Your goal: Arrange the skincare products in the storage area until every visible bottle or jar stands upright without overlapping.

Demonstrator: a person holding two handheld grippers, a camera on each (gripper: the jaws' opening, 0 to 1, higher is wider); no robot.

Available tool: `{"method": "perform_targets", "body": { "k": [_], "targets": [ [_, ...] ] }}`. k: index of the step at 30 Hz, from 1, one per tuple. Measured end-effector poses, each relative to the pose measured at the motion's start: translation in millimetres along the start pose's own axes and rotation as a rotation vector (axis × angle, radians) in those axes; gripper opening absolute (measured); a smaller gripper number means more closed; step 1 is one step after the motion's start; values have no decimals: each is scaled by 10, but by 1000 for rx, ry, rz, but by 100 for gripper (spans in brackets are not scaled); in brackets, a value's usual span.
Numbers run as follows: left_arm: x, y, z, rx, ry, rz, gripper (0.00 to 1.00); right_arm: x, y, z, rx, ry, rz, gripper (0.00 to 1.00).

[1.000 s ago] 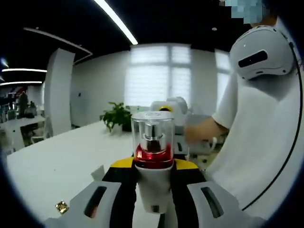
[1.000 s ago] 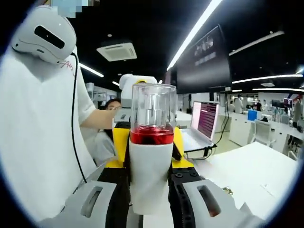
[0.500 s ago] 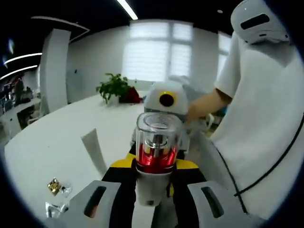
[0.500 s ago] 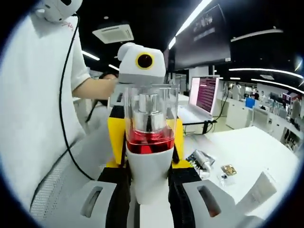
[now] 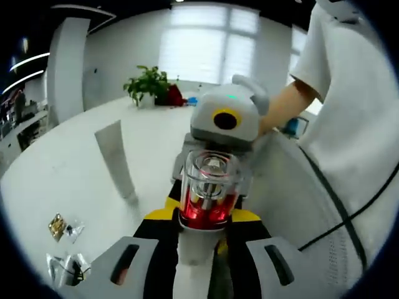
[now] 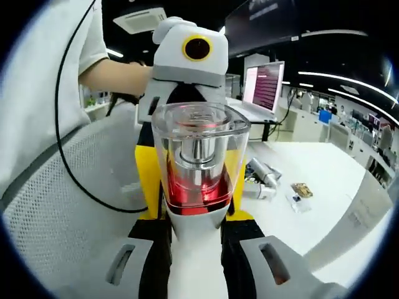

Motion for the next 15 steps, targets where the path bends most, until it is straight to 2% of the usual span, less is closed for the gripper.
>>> {"method": "perform_targets", "body": {
  "k": [6, 15],
  "targets": [
    [87, -117, 105, 8, 3, 40, 23, 181, -33, -48, 15, 3, 40, 29],
    [157, -228, 157, 18, -7, 70, 24, 310, -36, -69, 35, 19, 76, 29]
  ]
}}
Point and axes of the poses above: the point that each gripper's makers call its tool centre point, and the gripper's own axes: y roughly backward along the fingers, z roughly to its left, x roughly out of its underside, the point moved 9 cm from there along y, roughly backward along the fingers, and after that the axes turned 8 degrees about x, right-handed, at the moved point
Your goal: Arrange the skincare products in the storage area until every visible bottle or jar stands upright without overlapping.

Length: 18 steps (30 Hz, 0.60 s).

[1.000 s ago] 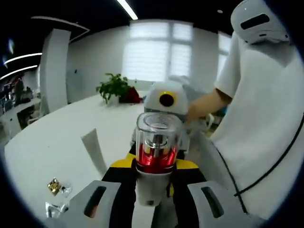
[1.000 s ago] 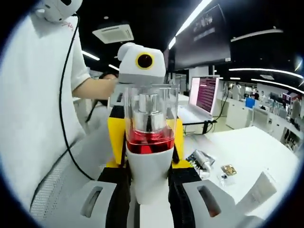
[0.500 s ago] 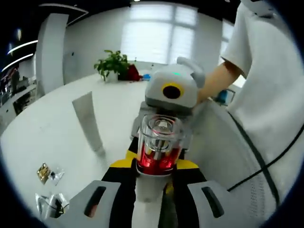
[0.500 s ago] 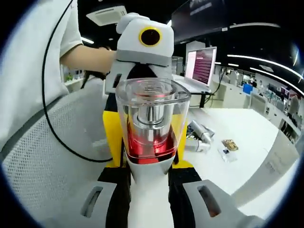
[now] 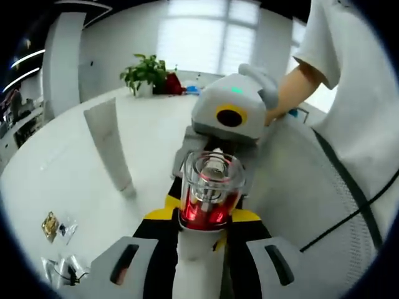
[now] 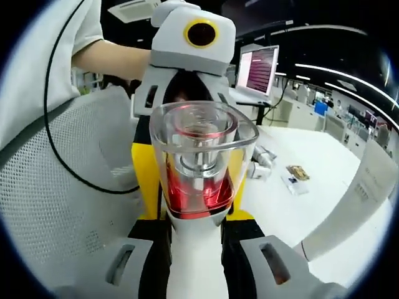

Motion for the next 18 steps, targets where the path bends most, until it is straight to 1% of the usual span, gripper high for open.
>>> {"method": "perform_targets", "body": {
  "k": [4, 5, 13, 18],
  "targets": [
    [31, -41, 11, 6, -12, 25, 24, 49, -14, 4, -2, 7, 23, 29],
    [29, -33, 15, 6, -11, 24, 24, 46, -4, -7, -2, 3, 14, 29],
    [36, -25, 36, 12, -4, 5, 24, 52, 0, -18, -5, 3, 19, 29],
    [35, -50, 43, 8, 18, -20, 24, 64, 19, -34, -16, -3, 20, 29]
  ]
}}
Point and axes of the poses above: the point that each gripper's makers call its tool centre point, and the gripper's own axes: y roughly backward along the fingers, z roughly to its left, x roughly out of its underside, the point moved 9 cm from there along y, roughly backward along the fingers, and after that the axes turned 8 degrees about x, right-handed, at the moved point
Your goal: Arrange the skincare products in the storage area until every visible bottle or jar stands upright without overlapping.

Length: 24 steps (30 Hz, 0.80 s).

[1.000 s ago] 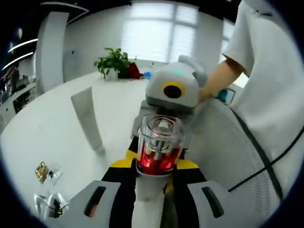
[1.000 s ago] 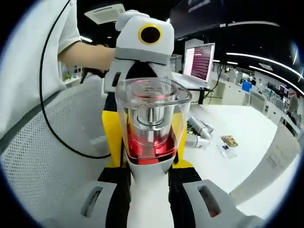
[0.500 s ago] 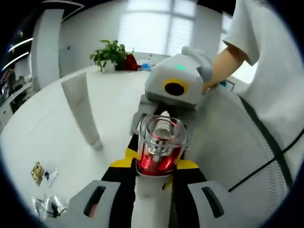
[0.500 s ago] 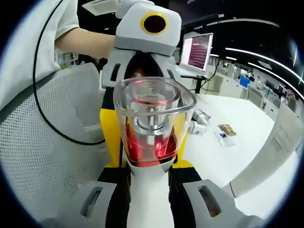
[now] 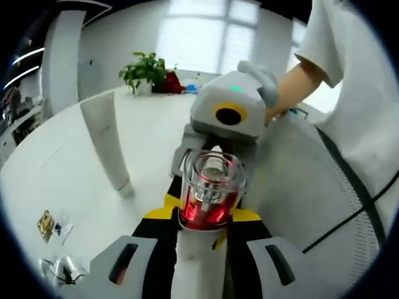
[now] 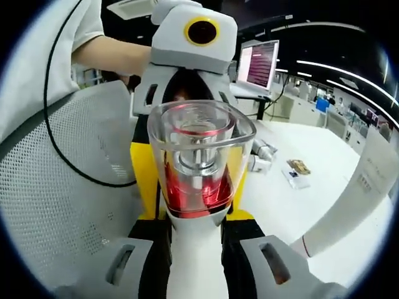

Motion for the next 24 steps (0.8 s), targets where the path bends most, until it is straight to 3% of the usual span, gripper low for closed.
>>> {"method": "perform_targets", "body": {
  "k": [10, 19, 24],
  "targets": [
    [20, 7, 29, -14, 21, -31, 25, 3, 20, -20, 9, -6, 23, 29],
    [92, 124, 68, -75, 67, -73, 34, 67, 119, -101, 30, -16, 45, 29],
    [121, 203, 86, -137, 119, -124, 44, 130, 228, -198, 55, -35, 78, 29]
  ]
}}
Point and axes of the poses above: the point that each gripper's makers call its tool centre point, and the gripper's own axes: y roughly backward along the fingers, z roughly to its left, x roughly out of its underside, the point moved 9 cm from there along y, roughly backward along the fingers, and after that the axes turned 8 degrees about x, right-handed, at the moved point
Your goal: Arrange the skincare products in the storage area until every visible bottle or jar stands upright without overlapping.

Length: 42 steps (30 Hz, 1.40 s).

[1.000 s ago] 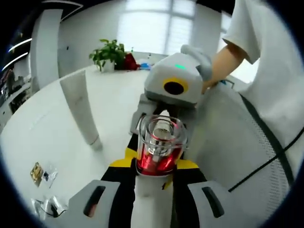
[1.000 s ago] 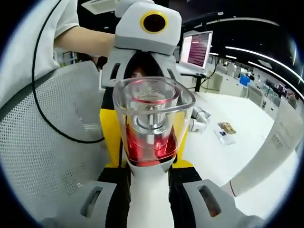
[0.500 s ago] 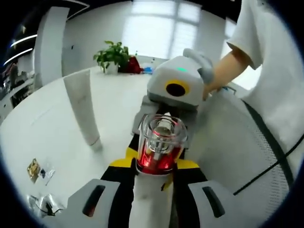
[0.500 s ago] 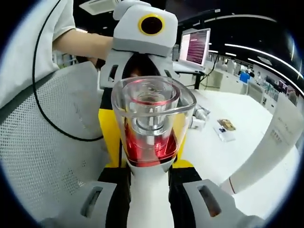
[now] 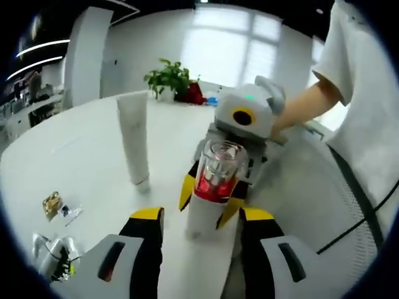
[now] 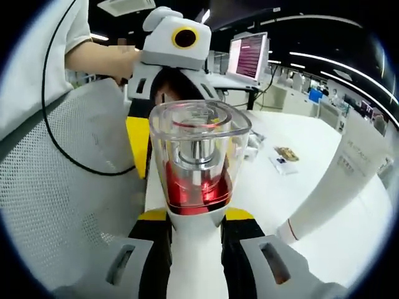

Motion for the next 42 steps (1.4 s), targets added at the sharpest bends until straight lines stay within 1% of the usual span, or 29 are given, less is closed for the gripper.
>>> {"method": "perform_targets", "body": {
  "k": [3, 5, 8, 10, 12, 16, 18, 20, 23, 26, 29, 36, 42],
  "targets": [
    [15, 51, 0, -30, 27, -27, 48, 46, 89, -95, 15, -15, 22, 29],
    [24, 87, -11, -55, 44, -44, 53, 88, 140, -153, 24, -18, 37, 29],
    [52, 138, -27, -84, 59, -50, 58, 162, 236, -264, 40, -31, 58, 29],
    [79, 164, -51, -98, 66, -52, 60, 224, 298, -366, 62, -43, 67, 29],
    [111, 183, -66, -122, 86, -56, 64, 279, 355, -480, 80, -59, 70, 29],
    [173, 220, -96, -156, 112, -62, 76, 361, 445, -724, 125, -71, 95, 29],
    [187, 233, -105, -163, 115, -60, 77, 402, 470, -834, 130, -75, 92, 29],
    [206, 263, -116, -181, 108, -65, 79, 422, 473, -916, 131, -76, 89, 29],
    [210, 302, -118, -202, 123, -71, 84, 431, 448, -1054, 128, -62, 94, 29],
    [201, 360, -133, -219, 125, -70, 86, 419, 397, -1191, 130, -45, 95, 29],
    [206, 417, -139, -236, 128, -73, 88, 396, 340, -1276, 118, -37, 88, 29],
    [280, 501, -130, -267, 165, -79, 87, 372, 218, -1407, 99, -32, 68, 29],
    [306, 512, -119, -277, 180, -77, 86, 378, 201, -1453, 73, -24, 62, 30]
  ]
}}
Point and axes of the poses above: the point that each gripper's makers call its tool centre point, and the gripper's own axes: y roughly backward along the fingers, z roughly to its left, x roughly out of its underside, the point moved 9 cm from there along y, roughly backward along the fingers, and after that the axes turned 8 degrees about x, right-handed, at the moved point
